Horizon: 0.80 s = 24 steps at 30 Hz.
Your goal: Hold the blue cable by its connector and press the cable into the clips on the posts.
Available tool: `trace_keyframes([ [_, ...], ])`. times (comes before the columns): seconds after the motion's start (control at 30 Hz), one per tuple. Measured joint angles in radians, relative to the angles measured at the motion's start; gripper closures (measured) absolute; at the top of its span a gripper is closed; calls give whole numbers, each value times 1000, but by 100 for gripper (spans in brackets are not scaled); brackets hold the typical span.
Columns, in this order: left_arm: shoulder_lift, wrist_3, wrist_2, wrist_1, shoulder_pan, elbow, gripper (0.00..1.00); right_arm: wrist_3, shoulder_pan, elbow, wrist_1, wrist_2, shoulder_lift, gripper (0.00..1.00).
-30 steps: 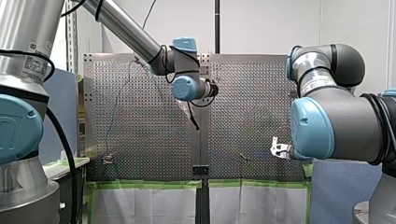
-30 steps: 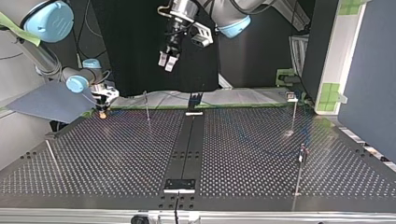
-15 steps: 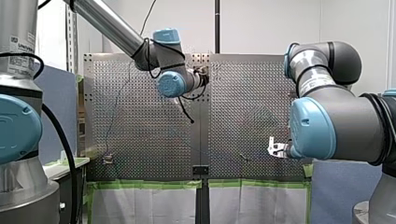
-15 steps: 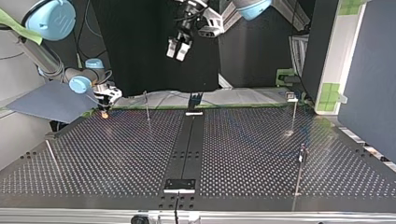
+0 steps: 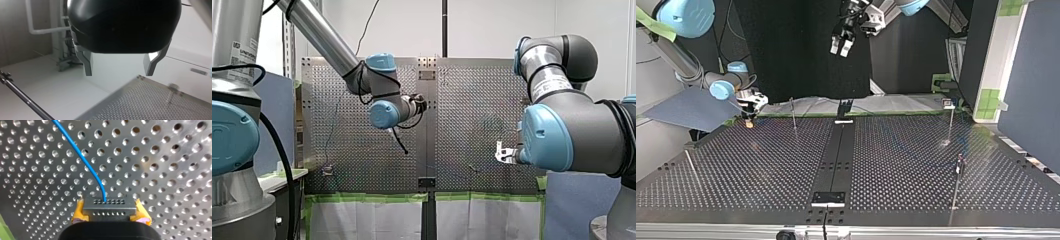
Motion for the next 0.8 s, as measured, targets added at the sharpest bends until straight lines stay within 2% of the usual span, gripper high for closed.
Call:
trace_keyframes([
  [0.17,-53,24,-13,53,2,-54,0,-2,7,42,-22,12,-42,100],
  [0.37,-109,43,-15,100,3,-115,0,-2,21,104,-69,55,-104,100],
  [0.53,-120,60,-7,103,3,-168,0,-23,36,143,-79,64,-150,100],
  [0.63,-121,65,-7,103,4,-198,0,-27,43,152,-82,64,-176,100],
  [0.8,-122,65,-8,103,4,-217,0,-28,47,155,-83,62,-190,100],
])
